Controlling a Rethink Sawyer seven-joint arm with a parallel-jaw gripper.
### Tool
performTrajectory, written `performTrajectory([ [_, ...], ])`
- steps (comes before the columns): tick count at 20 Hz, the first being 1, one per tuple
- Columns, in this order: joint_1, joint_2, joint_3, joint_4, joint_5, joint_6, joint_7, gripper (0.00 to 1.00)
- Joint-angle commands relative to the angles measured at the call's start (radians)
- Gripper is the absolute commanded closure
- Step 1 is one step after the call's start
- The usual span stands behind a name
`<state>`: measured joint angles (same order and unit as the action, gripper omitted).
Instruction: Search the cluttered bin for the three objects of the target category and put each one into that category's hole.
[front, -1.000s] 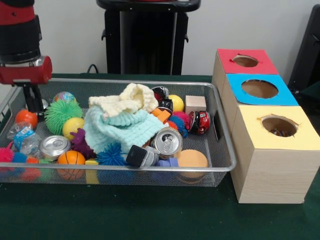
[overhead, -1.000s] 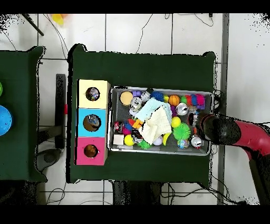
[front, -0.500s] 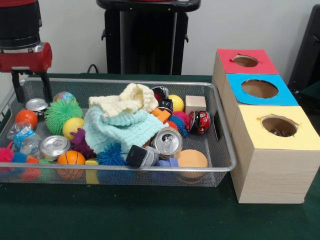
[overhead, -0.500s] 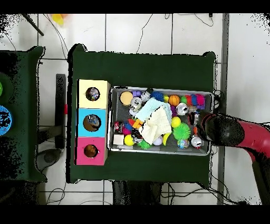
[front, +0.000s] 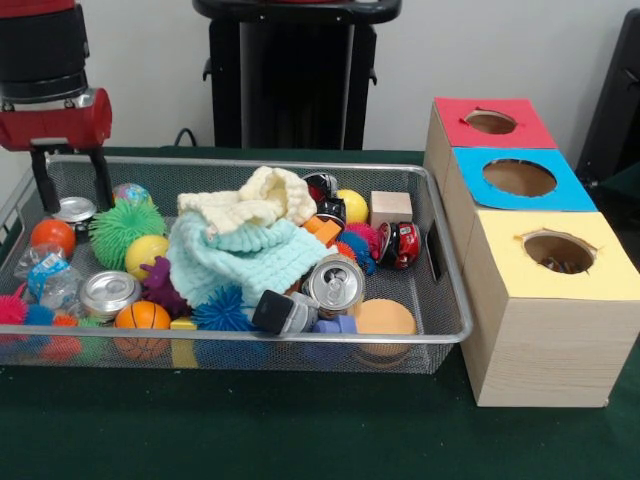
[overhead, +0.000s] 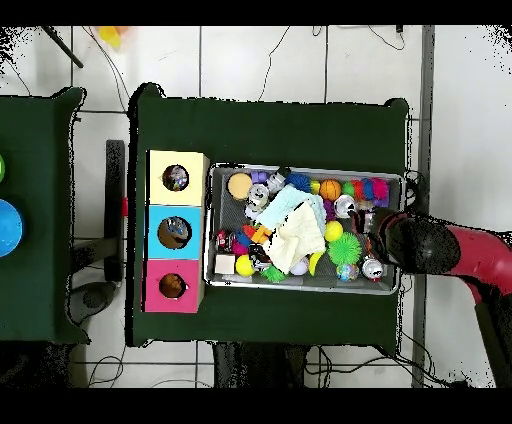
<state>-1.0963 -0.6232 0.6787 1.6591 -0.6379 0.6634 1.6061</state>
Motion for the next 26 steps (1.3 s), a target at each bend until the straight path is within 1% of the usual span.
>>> performTrajectory([
  [1,0.021,0.046,0.078,-0.004,-0.088,0.112,-0.391,0.0],
  [2,0.024,0.057,0.084,-0.014,-0.095,0.123,-0.413,0.0],
  [3,0.022,0.071,0.097,-0.02,-0.108,0.13,-0.456,0.0],
  [7,0.018,0.105,0.117,-0.032,-0.129,0.166,-0.538,0.0],
  [10,0.017,0.109,0.123,-0.023,-0.137,0.199,-0.579,0.0],
  [14,0.013,0.08,0.135,0.014,-0.145,0.195,-0.61,0.0],
  [18,0.025,0.094,0.138,-0.01,-0.149,0.211,-0.665,0.0],
  [26,0.037,0.083,0.132,-0.06,-0.126,0.242,-0.696,0.0],
])
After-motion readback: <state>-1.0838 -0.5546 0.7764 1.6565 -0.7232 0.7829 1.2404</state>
